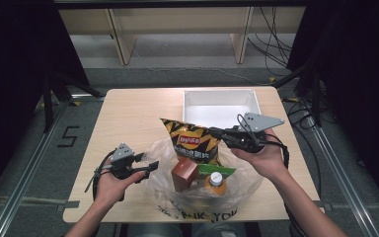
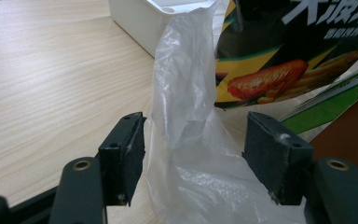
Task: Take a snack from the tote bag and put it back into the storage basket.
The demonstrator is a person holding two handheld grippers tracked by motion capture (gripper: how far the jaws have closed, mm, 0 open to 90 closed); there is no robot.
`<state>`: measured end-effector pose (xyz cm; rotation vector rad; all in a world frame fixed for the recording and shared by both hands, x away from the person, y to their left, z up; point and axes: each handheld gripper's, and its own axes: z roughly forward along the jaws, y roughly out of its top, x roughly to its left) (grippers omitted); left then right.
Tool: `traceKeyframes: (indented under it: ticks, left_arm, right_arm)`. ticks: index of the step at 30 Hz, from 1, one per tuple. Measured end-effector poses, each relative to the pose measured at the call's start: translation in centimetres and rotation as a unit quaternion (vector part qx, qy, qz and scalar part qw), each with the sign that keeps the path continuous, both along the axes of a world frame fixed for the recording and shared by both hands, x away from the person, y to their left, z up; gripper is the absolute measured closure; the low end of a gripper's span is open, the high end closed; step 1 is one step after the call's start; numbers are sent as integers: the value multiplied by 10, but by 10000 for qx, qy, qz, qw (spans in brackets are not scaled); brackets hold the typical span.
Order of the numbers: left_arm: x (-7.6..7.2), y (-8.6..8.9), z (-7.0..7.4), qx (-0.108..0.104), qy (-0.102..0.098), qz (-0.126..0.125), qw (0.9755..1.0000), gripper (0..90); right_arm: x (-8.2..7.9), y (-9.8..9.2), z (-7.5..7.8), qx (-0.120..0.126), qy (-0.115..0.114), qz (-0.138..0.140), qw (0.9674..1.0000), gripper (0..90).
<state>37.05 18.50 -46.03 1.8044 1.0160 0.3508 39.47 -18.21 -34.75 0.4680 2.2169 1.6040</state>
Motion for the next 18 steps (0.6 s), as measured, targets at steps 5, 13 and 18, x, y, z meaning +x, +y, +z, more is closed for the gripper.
traceKeyframes:
  ticks: [5, 13, 18]
  left_arm:
    - [0, 1, 0, 20, 7, -7, 10000, 376]
    - [1, 0, -1, 26, 23, -8, 10000, 377]
    - [1, 0, -2, 43, 31, -18, 10000, 377]
  right_arm:
    - [1, -2, 6, 177, -138, -66, 9997, 900]
    - [1, -4, 14, 278, -214, -127, 9993, 900]
    - [1, -6, 21, 358, -204, -148, 9990, 900]
